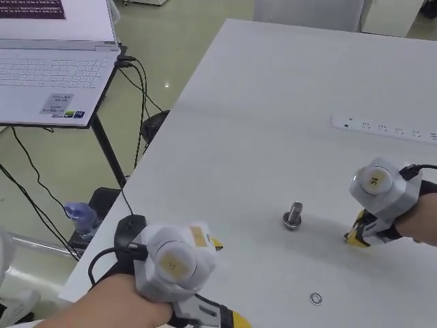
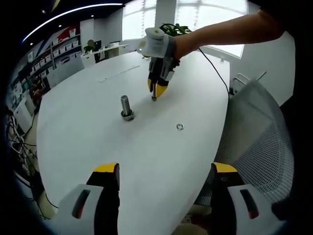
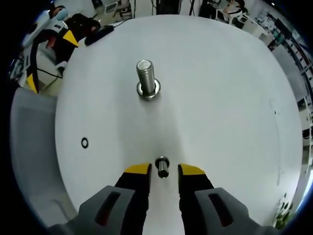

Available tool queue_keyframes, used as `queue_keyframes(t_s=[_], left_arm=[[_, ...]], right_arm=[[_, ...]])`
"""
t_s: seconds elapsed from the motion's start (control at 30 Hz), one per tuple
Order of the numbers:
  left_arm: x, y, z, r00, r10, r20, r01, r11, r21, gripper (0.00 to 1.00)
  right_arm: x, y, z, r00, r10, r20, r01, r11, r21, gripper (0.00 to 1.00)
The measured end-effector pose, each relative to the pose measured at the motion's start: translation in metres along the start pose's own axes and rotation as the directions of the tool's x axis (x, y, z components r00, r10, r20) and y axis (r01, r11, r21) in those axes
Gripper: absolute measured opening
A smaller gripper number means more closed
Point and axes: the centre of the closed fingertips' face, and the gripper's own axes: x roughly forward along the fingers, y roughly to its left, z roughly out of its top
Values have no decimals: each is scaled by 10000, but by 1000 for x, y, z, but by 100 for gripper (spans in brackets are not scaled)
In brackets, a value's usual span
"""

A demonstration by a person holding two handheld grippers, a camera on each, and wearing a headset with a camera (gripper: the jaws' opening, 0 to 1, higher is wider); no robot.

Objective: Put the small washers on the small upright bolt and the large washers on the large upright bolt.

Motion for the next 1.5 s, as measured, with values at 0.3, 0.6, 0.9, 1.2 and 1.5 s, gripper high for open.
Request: queue_keyframes(t_s=[0.3, 0.6, 0.9, 1.2, 1.5], left_arm=[[-4, 1, 5, 9997, 140, 207, -140, 9999, -17, 78], [-5, 1, 11, 9996, 155, 256, -159, 9998, 140, 79], [-3, 0, 11, 9998, 83, 177, -88, 9996, 268, 78], [-3, -2, 14, 9998, 81, 208, -88, 9994, 330, 77], [-3, -4, 15, 9996, 112, 267, -122, 9993, 367, 77]], right_arm=[[-19, 0, 2, 9993, -137, 340, 133, 9998, 115, 24], [-33, 4, -4, 9988, -285, 392, 282, 9995, 105, 25], [-37, 12, -8, 9986, -262, 465, 257, 9996, 112, 25], [-33, 38, -5, 9984, -16, 563, 21, 10000, -87, 25], [-30, 66, 0, 9981, 243, 562, -226, 9993, -310, 24]])
